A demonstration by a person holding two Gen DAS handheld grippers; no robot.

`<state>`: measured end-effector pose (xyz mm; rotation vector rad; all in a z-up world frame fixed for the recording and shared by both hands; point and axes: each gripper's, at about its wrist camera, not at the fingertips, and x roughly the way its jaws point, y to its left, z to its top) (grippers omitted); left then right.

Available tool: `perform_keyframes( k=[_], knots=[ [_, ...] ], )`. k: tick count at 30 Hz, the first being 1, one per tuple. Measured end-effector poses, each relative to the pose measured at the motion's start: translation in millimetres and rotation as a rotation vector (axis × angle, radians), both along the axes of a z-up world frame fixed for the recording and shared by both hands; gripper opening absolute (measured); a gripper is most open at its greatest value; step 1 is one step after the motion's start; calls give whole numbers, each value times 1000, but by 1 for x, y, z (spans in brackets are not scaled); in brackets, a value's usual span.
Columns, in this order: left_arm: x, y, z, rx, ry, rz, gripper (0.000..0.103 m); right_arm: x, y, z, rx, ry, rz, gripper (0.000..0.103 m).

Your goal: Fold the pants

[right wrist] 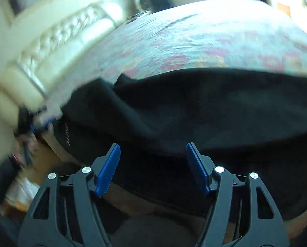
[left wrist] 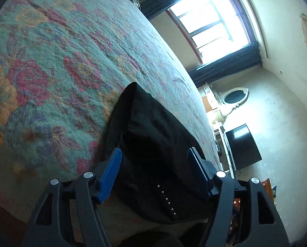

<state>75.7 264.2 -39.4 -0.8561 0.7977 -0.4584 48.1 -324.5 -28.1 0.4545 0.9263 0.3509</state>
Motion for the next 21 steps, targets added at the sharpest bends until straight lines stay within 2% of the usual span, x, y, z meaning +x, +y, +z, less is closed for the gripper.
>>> perform_keyframes(
  k=[1,2,9,11,13,15,18,21],
  knots=[
    [1,-8,2,-1,-5,8,66,4,-13,-8,137,47,-68,67],
    [2,-16,4,4,-6,19,66,6,-21,-17,222,84,-116,67],
    [1,-43,32,17,-11,196,66,-3,-48,-52,539,132,-379,67],
    [4,-54,33,71,-10,166,66,-1,-47,-62,583,150,-409,67],
    [11,-68,22,147,35,129,66,2,-44,-71,625,158,-447,67],
    [11,-69,4,133,85,128,66,-15,-43,-79,658,161,-490,66],
    [22,-70,-14,88,148,170,66,-13,-49,-85,691,147,-523,66],
    [30,-66,-19,66,153,231,66,-10,-41,-87,695,145,-535,66]
  ],
)
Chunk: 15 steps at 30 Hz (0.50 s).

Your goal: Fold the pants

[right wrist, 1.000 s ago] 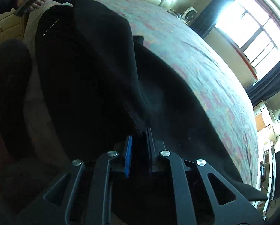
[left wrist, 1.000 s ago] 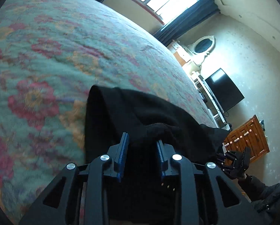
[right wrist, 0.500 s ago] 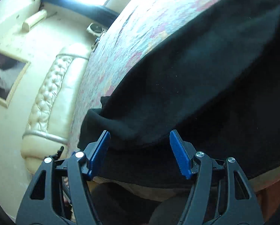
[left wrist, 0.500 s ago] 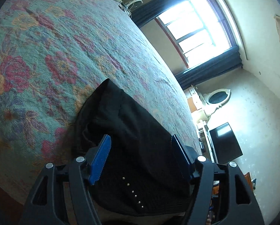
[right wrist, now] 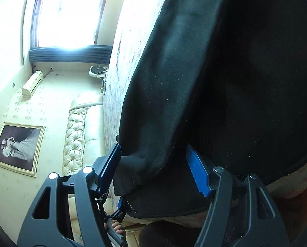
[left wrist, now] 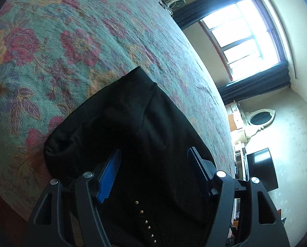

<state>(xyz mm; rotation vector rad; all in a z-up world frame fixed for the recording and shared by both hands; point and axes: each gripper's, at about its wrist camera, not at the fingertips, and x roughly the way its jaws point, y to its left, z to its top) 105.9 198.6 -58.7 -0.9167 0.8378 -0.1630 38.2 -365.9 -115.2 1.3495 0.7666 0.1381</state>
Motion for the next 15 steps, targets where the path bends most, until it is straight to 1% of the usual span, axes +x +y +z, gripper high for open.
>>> perform_keyframes(
  k=[2,3,4,6,8,12,15],
  knots=[
    [5,4,-1,-5,0,31,66,-1,3,0,2,-2,-6,66],
    [5,6,-2,-16,-2,41,63,-2,3,1,3,-3,-10,66],
    [5,8,-2,-21,-9,50,55,-5,1,0,6,-5,-15,66],
    [3,11,-4,-22,-13,42,10,-5,2,-1,11,-8,-21,66],
    [0,15,-8,-55,-22,40,9,-4,5,-2,14,-11,-22,66],
    [-10,23,-6,-123,-50,65,8,-10,0,-3,22,-14,-30,66],
    [-19,27,2,-136,-68,80,8,-10,-1,-4,14,-8,-34,66]
  ],
)
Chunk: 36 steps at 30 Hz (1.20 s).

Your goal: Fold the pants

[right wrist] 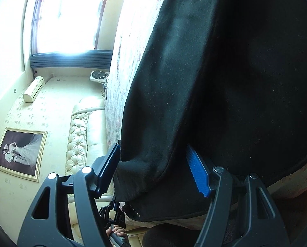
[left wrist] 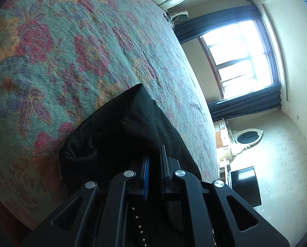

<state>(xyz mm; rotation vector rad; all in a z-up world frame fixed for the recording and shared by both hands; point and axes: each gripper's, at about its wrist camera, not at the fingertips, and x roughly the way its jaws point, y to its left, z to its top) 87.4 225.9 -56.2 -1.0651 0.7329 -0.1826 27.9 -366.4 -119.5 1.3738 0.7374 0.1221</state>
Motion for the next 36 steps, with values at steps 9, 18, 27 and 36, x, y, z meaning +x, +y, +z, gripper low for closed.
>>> perform_keyframes(
  k=[9,18,27,36],
  knots=[
    [-12,10,-7,-38,40,3,8,4,7,-4,-95,63,6,7],
    [-32,16,20,17,-17,-19,8,-28,11,28,-162,-48,27,7],
    [-37,24,-26,18,97,-33,8,-56,1,-22,-71,74,25,7],
    [-49,22,-11,81,44,-40,8,-44,6,-18,-76,91,36,7]
  ],
)
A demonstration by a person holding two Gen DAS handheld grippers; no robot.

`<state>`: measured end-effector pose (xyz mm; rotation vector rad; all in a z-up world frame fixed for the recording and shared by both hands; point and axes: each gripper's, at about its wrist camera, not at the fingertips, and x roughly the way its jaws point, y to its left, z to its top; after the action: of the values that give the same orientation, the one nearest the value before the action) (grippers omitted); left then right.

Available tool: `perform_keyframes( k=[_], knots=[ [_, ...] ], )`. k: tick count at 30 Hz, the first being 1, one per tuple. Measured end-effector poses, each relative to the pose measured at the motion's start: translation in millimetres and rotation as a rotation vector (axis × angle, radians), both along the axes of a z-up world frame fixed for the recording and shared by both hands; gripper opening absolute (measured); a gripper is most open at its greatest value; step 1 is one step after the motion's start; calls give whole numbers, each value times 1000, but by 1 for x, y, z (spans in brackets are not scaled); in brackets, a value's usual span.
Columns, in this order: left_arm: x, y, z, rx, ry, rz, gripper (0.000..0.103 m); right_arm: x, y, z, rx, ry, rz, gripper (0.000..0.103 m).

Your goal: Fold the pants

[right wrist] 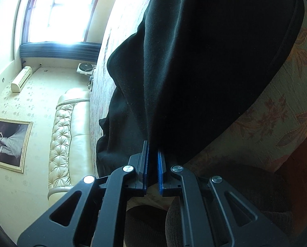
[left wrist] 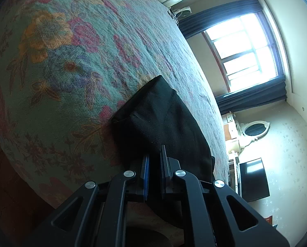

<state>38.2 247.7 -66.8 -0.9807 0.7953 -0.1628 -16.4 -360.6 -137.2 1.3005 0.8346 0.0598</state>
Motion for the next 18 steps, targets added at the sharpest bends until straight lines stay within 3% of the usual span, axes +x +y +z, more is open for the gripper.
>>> perform_keyframes(
  k=[2,4,6,7,8,11,13,15,18],
  knots=[
    [-1,-3,-7,32,28,-21,9,2,-4,-2,17,15,-4,7],
    [-3,2,-19,-14,52,-18,12,4,-7,-6,37,26,-1,8],
    [-7,6,-20,-54,46,-16,12,3,-14,-5,35,35,-21,22],
    [-8,6,-17,-36,42,-27,12,1,-19,-3,21,39,-32,33],
    [-11,6,-10,-2,32,-37,13,-3,-24,-2,15,37,-47,36],
    [-20,2,13,147,-11,-64,16,-14,-51,10,10,13,-120,36],
    [-29,-3,34,283,-56,-63,33,-21,-80,22,-11,-22,-193,36],
    [-36,-13,54,385,-120,-70,61,-26,-118,35,-26,-58,-296,36],
    [-35,-41,79,400,-244,-155,71,-31,-182,45,26,-101,-464,42]
  ],
)
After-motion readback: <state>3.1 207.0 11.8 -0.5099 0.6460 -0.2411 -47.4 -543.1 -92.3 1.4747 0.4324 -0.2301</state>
